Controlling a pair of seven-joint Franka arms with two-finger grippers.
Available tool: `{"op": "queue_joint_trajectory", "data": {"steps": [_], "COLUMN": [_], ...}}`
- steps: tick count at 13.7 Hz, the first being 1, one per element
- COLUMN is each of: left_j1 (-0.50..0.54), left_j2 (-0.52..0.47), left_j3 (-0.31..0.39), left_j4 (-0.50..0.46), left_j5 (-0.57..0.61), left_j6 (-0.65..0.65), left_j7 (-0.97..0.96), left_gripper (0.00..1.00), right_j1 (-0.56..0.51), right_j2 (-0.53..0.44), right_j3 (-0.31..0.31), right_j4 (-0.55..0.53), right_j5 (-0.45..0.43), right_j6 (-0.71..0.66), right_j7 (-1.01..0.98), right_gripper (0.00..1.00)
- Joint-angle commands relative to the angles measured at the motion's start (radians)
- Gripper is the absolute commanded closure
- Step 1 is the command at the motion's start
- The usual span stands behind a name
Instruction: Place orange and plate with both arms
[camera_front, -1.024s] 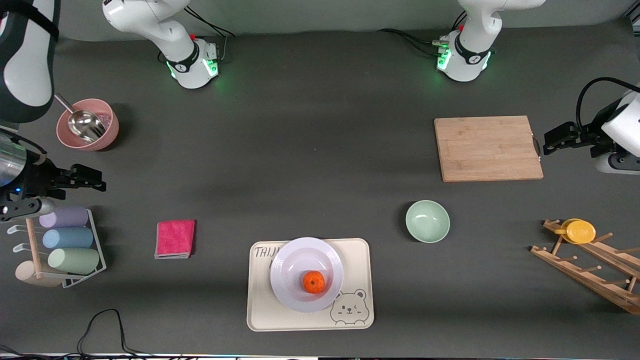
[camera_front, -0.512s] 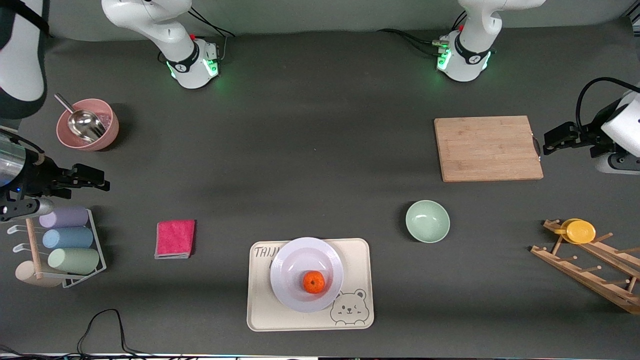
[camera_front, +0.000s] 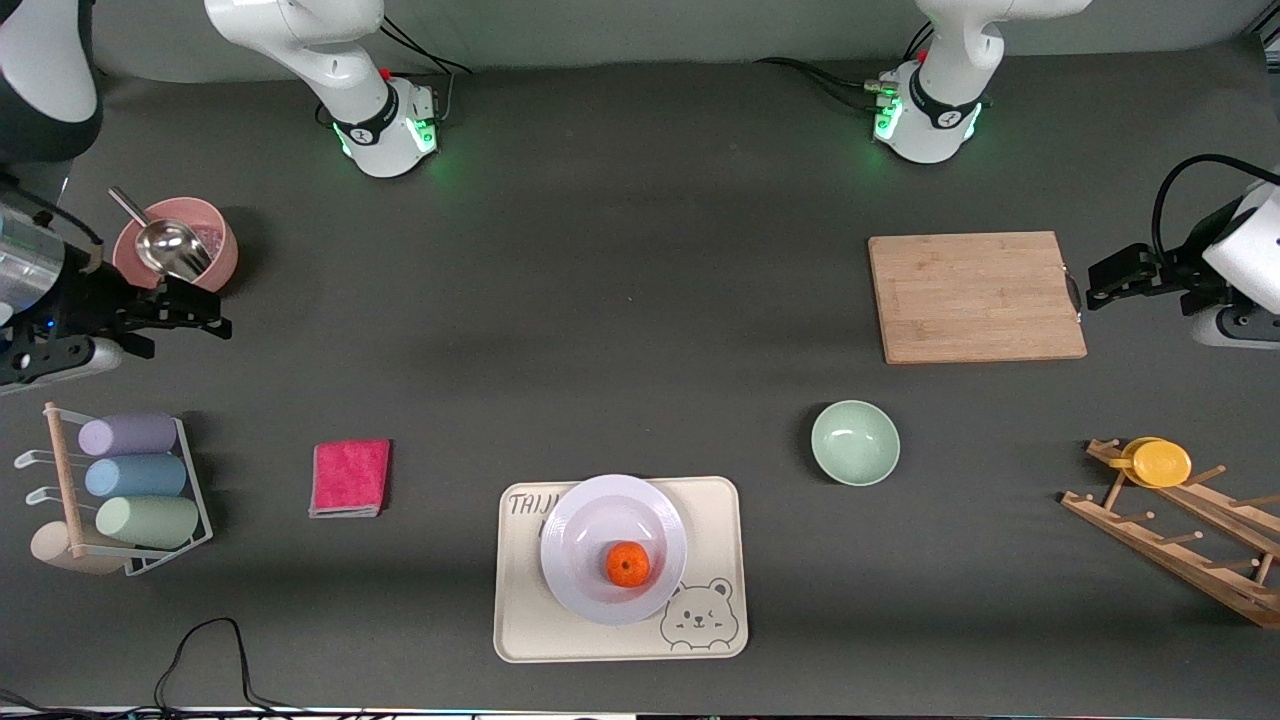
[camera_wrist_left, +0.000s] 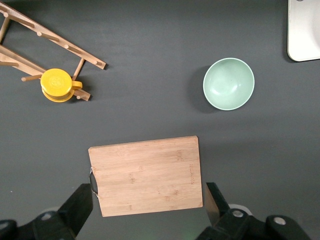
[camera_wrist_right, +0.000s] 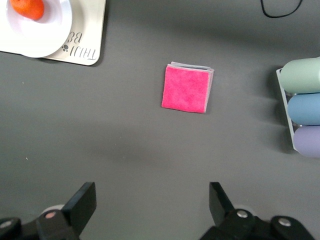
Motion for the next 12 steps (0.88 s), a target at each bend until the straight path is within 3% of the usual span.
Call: {"op": "queue_joint_trajectory", "data": {"steps": [1,2,3,6,12], "left_j1": [-0.003,-0.003,-0.002,0.001,-0.006], "left_j2": [-0.016,-0.017,-0.017,-0.017,-0.016], "left_j3": [0.004,0.004,0.004,0.005,0.004], "left_j4": [-0.012,-0.010,-0.008,-0.008,-0.007], "left_j5": [0.015,0.015,0.013,0.013,0.015], "left_j6": [0.014,0.015,0.009,0.012,0.015], "left_j7": [0.001,-0.002,-0.002,0.001,-0.002], "left_gripper": [0.00,0.00,0.00,0.00,0.00], "right_j1": [-0.119,-0.104,-0.061,0.178,0.186], "right_j2": [-0.181,-0.193,-0.193,-0.189,-0.169], "right_j3": [0.141,0.135,0.087,-0.129,-0.150], "right_j4": [-0.236,-0.245,-0.242,-0.227,-0.196], "right_j5": [-0.024,-0.023,-0.021,-0.067,-0.072], "right_j6": [0.112,0.109,0.103,0.103,0.091], "right_j7": [0.024,0.024,0.027,0.096,0.091], "right_gripper": [0.00,0.00,0.00,0.00,0.00]}}
